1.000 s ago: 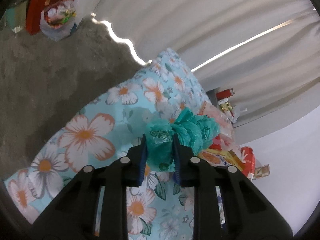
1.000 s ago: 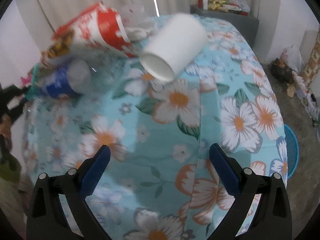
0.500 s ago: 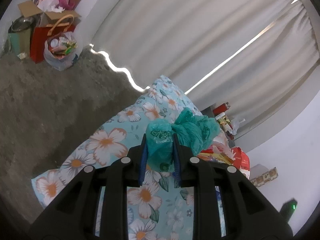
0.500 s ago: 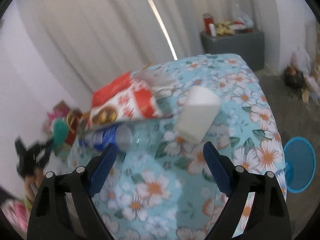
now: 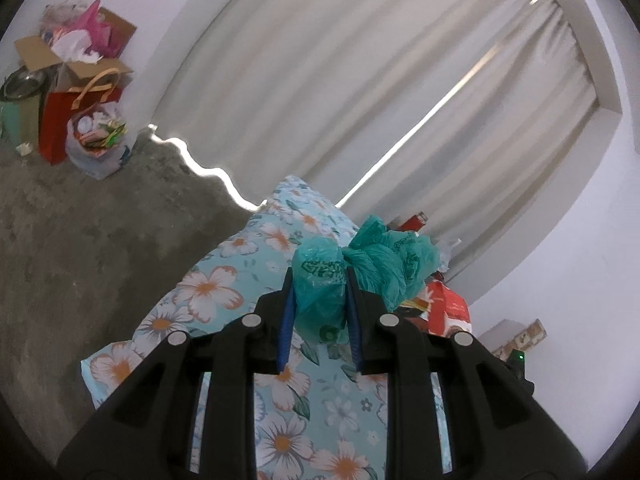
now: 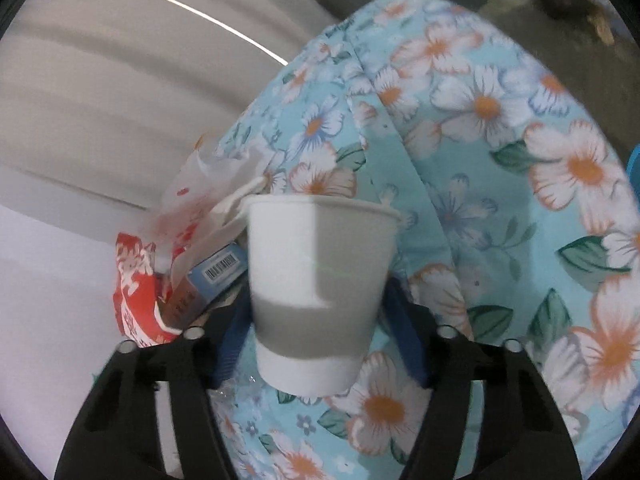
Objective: Collect trash
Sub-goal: 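Carry the teal bag and white cup to the blue wastebasket and release both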
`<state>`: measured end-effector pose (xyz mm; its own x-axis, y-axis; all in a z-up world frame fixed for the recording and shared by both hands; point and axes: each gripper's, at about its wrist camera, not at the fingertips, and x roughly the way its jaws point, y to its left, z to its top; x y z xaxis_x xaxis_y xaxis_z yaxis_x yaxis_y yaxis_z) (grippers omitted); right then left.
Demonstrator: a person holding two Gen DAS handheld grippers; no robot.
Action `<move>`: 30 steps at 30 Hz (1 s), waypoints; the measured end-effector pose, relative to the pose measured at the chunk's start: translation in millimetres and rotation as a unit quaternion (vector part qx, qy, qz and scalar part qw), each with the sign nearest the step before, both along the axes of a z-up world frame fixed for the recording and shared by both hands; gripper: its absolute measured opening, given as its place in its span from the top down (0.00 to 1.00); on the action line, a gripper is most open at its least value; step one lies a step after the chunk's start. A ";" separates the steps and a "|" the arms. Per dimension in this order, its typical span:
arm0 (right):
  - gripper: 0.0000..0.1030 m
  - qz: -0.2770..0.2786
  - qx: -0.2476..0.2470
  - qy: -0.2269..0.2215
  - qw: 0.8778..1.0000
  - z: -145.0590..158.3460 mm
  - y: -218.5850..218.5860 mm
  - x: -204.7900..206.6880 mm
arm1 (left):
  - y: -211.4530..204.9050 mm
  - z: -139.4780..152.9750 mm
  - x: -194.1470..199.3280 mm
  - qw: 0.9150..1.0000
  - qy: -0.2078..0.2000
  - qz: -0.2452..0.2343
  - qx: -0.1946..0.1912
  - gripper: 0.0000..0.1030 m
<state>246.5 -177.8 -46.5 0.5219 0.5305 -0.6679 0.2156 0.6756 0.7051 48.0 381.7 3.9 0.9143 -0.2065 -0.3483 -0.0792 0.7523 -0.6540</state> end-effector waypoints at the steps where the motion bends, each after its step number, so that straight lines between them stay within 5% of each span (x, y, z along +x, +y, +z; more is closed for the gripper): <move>1: 0.41 -0.001 0.004 -0.002 1.000 0.6 -1.6 -0.2 | -2.5 2.8 -1.5 1.000 -0.004 -0.002 0.004 0.80; 10: 0.42 -0.018 0.014 -0.038 0.999 32.6 -25.3 -48.4 | -36.4 36.2 -11.7 0.997 -0.054 -0.051 0.027 0.80; 17: 0.42 -0.072 0.002 -0.095 0.993 75.3 -81.4 -129.8 | -117.9 76.6 -0.9 0.979 -0.090 -0.172 0.065 0.80; 22: 0.42 -0.160 -0.024 -0.120 0.979 88.1 -150.5 -207.6 | -214.6 93.4 25.7 0.952 -0.085 -0.287 0.066 0.80; 27: 0.42 -0.253 -0.025 -0.101 0.962 61.8 -217.7 -268.0 | -350.3 81.4 73.9 0.909 -0.007 -0.410 0.078 0.80; 30: 0.42 -0.303 0.003 -0.072 0.950 26.7 -255.2 -290.8 | -433.2 56.8 109.2 0.875 0.051 -0.473 0.086 0.80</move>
